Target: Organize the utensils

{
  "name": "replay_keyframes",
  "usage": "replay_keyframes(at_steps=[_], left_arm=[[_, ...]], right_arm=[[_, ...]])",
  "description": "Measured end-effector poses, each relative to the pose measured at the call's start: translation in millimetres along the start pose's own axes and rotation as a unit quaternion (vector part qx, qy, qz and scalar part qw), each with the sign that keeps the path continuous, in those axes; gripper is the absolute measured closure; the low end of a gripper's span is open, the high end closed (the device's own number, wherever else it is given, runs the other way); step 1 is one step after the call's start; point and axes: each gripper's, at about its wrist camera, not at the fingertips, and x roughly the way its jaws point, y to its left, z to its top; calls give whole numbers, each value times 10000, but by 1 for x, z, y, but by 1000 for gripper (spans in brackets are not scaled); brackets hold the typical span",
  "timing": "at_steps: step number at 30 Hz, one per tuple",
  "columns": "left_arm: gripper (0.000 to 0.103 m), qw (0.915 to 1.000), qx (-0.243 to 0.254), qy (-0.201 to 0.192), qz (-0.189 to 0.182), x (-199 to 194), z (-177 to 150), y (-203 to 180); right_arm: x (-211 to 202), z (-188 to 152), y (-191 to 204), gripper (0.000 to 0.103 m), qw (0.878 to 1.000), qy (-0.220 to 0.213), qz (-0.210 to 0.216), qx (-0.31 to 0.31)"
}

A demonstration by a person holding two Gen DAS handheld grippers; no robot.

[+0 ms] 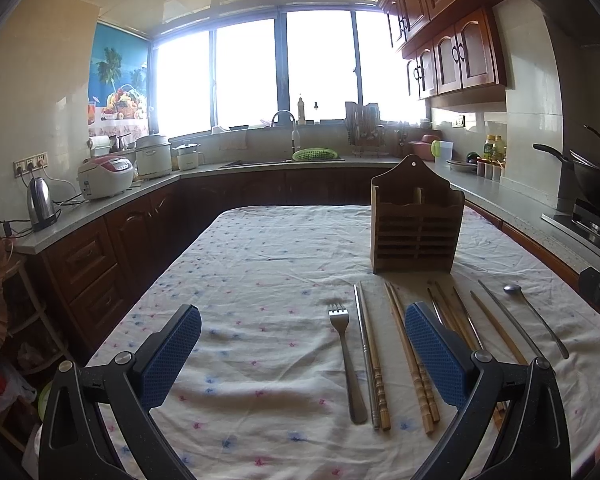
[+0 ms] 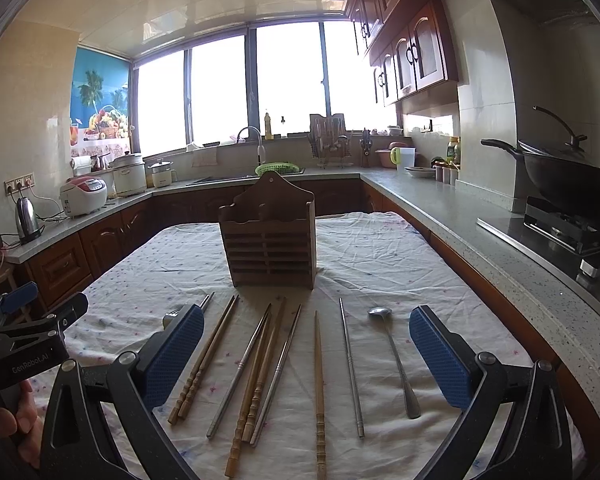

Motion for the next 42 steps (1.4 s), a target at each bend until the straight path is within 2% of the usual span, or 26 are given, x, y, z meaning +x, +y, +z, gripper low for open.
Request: replay_keyframes(at_steps=[17,34,42], left_arm=[[1,10000,-14,63,-22,3,0,1],[1,9954,-76,881,-379,51,18,4],[19,9888,-123,1373,-571,86,28,5]], right_arm=[[0,-1,-1,0,10000,41,-15,5],[31,2,-17,0,9978,614,100,243],[51,3,-27,5,9950,935,154,318]])
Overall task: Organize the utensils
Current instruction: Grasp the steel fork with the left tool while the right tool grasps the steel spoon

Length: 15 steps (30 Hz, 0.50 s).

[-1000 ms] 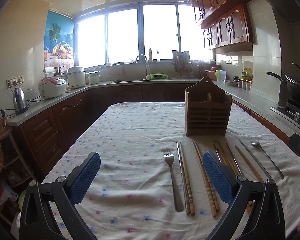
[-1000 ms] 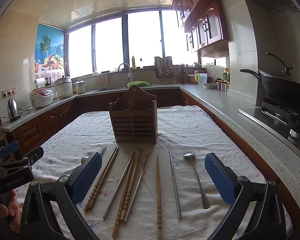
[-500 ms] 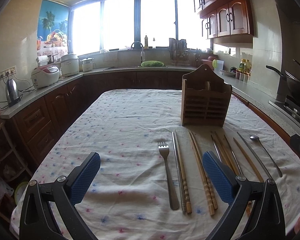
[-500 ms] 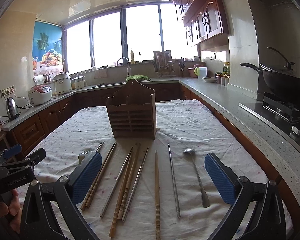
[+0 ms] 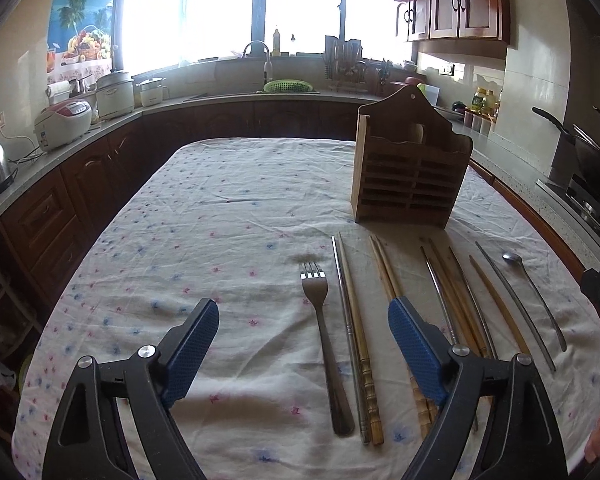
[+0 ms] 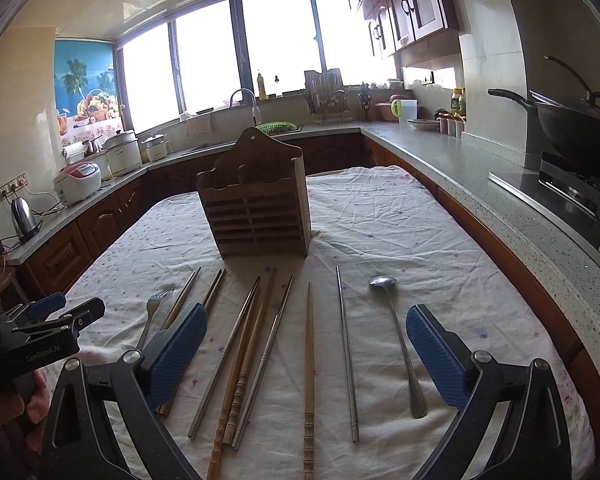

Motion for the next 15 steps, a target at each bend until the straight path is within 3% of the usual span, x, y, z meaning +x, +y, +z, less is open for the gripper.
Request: replay_keyframes(at_steps=[9,15], left_arm=[[39,9986,-11,488,-181,33,23,9],[64,9931,-117,1094,-401,75,38,14]], right_arm=[[36,10,-32,33,9976,609,-21,325],[63,19,-49,44,9941,1018,45,375]])
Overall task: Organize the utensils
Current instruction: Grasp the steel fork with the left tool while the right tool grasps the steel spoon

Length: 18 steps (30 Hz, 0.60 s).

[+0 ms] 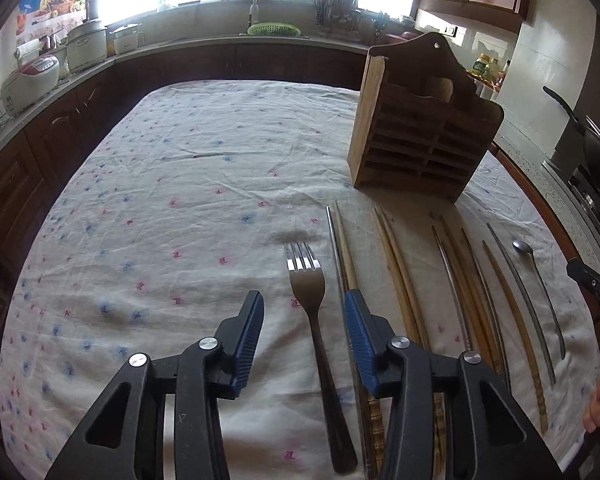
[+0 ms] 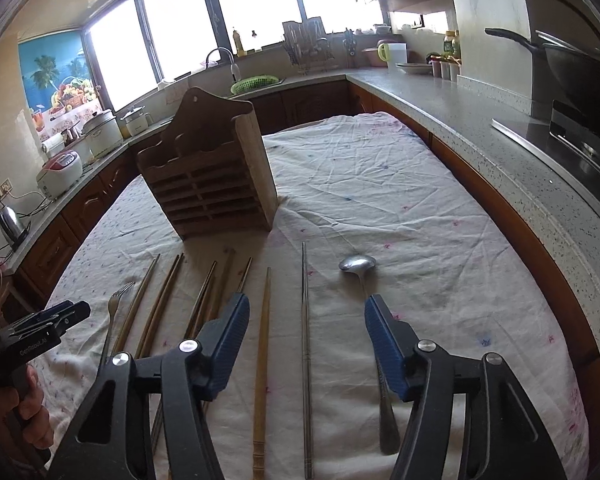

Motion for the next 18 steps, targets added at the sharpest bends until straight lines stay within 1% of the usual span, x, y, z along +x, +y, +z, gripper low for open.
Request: replay_keyframes(at_steps=[1,5,8,11,13,14,15,16,17,18], left_arm=[[66,10000,6,67,-12,5,3,1],[68,9994,15,355,-58,29,16,2],[69,9989,27,469,-9,44,21,1],[71,9980,6,633,-57,58,23,2],[71,9981,75,611,-16,61,26,1],[72,9982,59,601,-46,62,27,0],[73,9981,74,603,-46,64,28,-1],[75,9982,92,598,-58,63,27,-1],[80,9982,114,591,-57,64,27,-2],[80,9982,128,581,-65,65,27,-2]], right_arm=[[5,3,-2,44,10000,62,-38,-24],[22,11,-10,45,9995,279,-140,-87],[39,16,-15,45,9985,457,-237,-177],[59,18,-21,50,9969,690,-318,-193],[72,18,-25,57,9953,845,-429,-208],[78,18,-27,58,9945,926,-450,-214],[85,18,-28,62,9936,1008,-474,-213],[89,18,-29,65,9929,1041,-522,-240],[91,19,-27,66,9928,989,-585,-347],[92,18,-24,67,9920,994,-647,-431]])
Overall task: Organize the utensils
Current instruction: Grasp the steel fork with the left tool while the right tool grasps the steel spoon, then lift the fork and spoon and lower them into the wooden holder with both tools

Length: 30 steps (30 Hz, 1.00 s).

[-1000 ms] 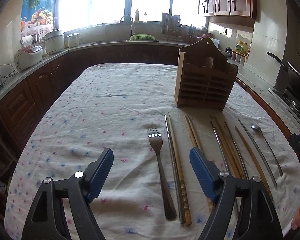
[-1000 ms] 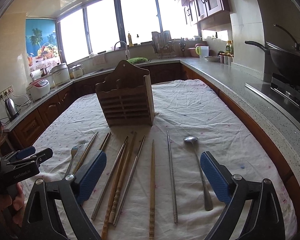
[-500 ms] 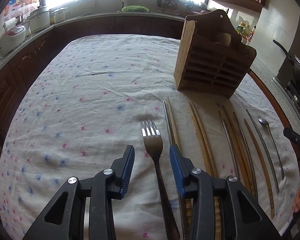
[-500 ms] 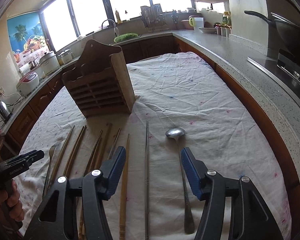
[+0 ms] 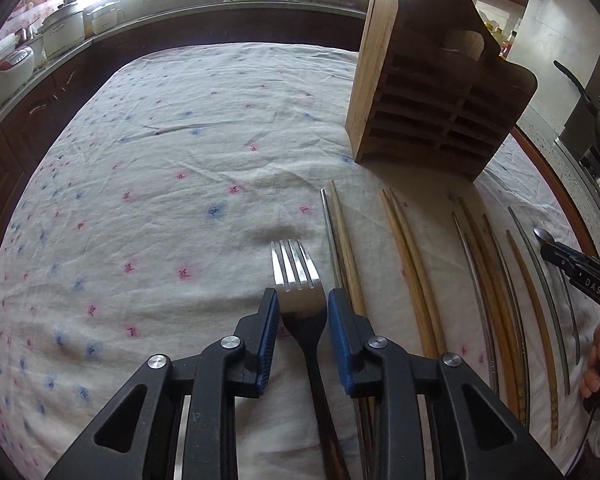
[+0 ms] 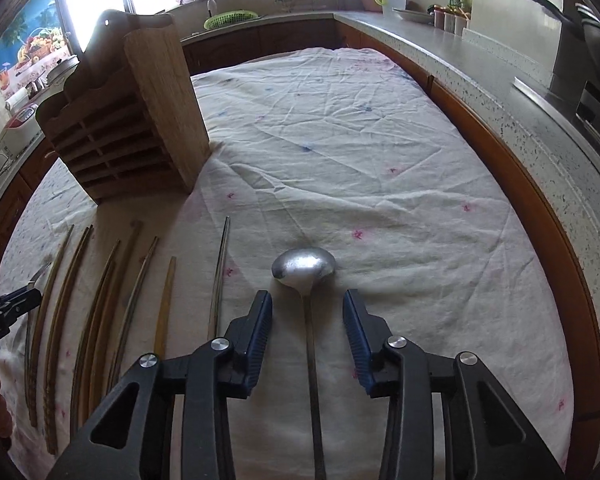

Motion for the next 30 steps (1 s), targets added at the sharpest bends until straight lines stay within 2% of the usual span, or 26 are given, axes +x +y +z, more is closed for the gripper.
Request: replay_keyframes(at_steps=[2,4,8,15,23,30], left_arm=[[81,10000,18,2,-46,-1,0,0],[81,9999,-22,-3,-171,-3,-1,2],[81,9993,-104,-112,-329,-17,-2,6],[82,9961,-55,-676,-563,-73,-10,6],[82,9886,-19,-1296,-761,-141,-27,12],[82,9836,0,-1583,-867,-171,-28,14]], right_arm=[[0,1,3,77,9999,-40,-69,-73],[0,2,6,98,10000,-27,-15,-67],[-20,1,7,99,9994,-271,209,63],[-82,0,15,99,9946,-902,493,121],[-143,2,30,99,9857,-1534,702,37],[-170,19,38,99,9766,-1887,1028,8]])
